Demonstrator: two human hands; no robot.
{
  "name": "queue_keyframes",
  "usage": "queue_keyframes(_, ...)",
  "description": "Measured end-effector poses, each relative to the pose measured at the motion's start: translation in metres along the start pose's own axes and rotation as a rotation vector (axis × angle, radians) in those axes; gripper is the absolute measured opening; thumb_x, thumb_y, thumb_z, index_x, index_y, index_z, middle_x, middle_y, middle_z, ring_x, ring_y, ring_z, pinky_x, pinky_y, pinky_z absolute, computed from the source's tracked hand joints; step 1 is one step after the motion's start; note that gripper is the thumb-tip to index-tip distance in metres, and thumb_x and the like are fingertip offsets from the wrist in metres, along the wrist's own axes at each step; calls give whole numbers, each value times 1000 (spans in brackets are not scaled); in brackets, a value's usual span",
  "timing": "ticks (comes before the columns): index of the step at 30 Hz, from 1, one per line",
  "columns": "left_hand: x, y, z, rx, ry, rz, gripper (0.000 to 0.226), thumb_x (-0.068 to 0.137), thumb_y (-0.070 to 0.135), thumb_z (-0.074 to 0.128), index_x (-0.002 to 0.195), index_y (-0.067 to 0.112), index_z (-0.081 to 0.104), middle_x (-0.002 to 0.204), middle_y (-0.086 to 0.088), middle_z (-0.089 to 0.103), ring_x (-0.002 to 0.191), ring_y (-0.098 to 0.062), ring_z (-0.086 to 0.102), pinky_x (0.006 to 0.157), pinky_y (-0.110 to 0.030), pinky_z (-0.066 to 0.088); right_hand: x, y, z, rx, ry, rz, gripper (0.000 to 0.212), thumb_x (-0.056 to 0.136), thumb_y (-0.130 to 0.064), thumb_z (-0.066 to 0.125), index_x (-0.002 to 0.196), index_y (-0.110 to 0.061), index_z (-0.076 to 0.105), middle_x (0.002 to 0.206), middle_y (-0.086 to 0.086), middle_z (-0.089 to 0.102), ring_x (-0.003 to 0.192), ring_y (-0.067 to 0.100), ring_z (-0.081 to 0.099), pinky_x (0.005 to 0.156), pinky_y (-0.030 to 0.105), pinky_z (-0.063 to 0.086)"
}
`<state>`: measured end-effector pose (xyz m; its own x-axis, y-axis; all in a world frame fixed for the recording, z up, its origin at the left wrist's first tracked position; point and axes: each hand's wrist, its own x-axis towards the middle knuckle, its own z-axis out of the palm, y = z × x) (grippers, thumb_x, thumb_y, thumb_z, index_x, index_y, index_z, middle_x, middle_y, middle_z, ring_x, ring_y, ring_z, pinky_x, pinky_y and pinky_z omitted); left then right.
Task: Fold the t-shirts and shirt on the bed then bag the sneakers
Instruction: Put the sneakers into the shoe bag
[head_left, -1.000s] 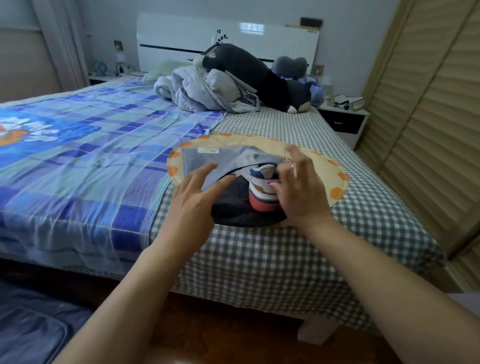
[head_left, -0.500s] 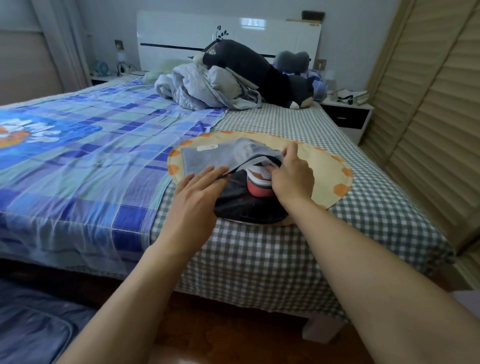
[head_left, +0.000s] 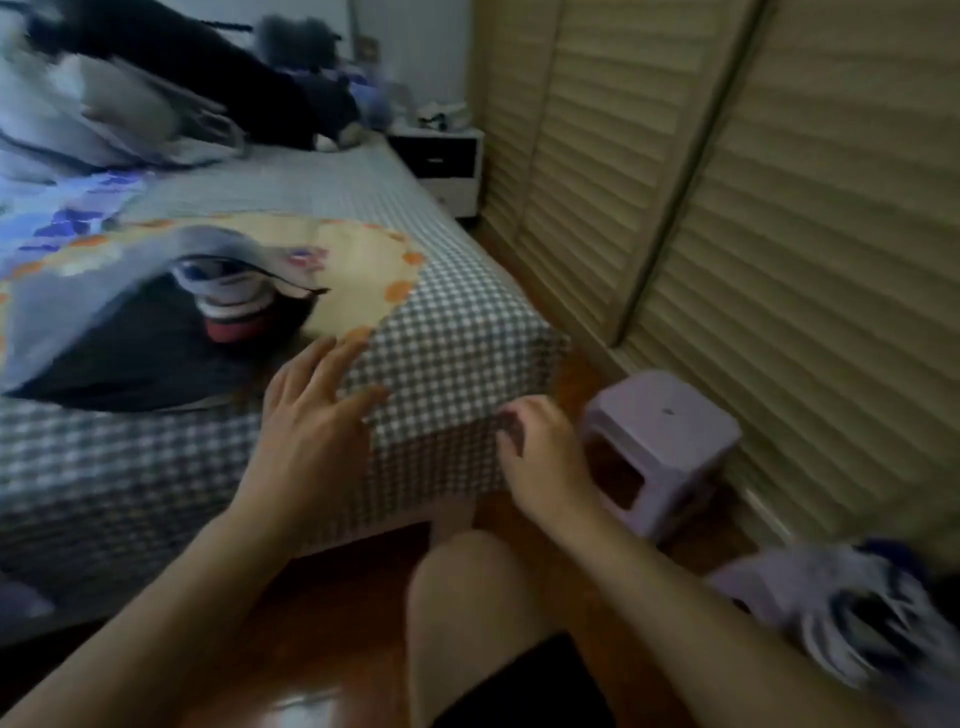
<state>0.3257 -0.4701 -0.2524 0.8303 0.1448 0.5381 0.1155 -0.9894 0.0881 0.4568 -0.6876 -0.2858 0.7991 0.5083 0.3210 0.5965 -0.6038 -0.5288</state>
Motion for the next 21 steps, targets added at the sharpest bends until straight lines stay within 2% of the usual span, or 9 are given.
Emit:
queue_keyframes(2,13,75,27,-106,-113,146,32,80,12,67,111,15,75,130,-13,65,124,-37,56,100,-53,46,-59,69,-31,-57,64,216,20,95,-17,58,114,-17,66,118,2,59,113,21,54,96,36,45)
queue_keyframes(4,19,163,51,-232,-201,289,35,84,23,50,102,13,78,107,-9,73,99,-32,68,86,-44,57,-120,122,-67,-107,155,429,18,92,-16,58,106,-15,69,113,5,60,109,27,56,94,41,47)
queue_keyframes(6,13,239,80,-345,-304,369,46,82,30,39,100,15,78,99,-6,74,89,-31,69,79,-43,58,-173,159,-100,-171,266,584,20,89,-13,58,104,-15,70,113,7,59,108,30,56,93,43,46)
queue_keyframes(8,-6,287,117,-323,-406,416,42,79,28,44,103,19,77,97,-6,73,89,-33,66,77,-44,55,-215,184,-125,-262,327,726,23,92,-13,58,113,-16,68,124,7,55,112,28,55,95,42,44)
queue_keyframes(10,-27,308,148,-275,-486,416,32,76,18,53,99,19,75,93,-7,69,89,-36,64,75,-45,53,-241,206,-142,-350,316,846,33,97,-23,58,130,-19,58,139,4,45,114,24,56,91,38,48)
queue_keyframes(12,-42,315,165,-244,-553,359,34,81,14,52,107,22,73,101,-7,68,98,-34,62,80,-44,52,-255,232,-150,-390,249,910,52,98,-34,59,145,-20,43,149,4,36,117,24,57,91,39,51)
queue_keyframes(14,-44,317,170,-211,-576,321,34,88,15,51,114,24,71,107,-5,66,103,-30,61,82,-40,49,-256,255,-154,-361,163,965,63,96,-40,63,149,-19,37,151,5,36,123,29,54,93,42,48)
queue_keyframes(17,-44,312,171,-197,-512,314,27,86,15,55,106,20,72,100,-6,66,97,-32,61,76,-41,49,-246,274,-152,-346,119,974,53,92,-34,70,137,-15,50,139,7,51,121,32,55,90,40,46)
queue_keyframes(21,-47,295,163,-141,-472,298,19,82,10,59,96,16,70,95,-5,63,91,-32,60,74,-41,47,-228,255,-149,-340,251,784,29,91,-13,69,119,-12,62,118,7,61,111,30,59,78,35,42)
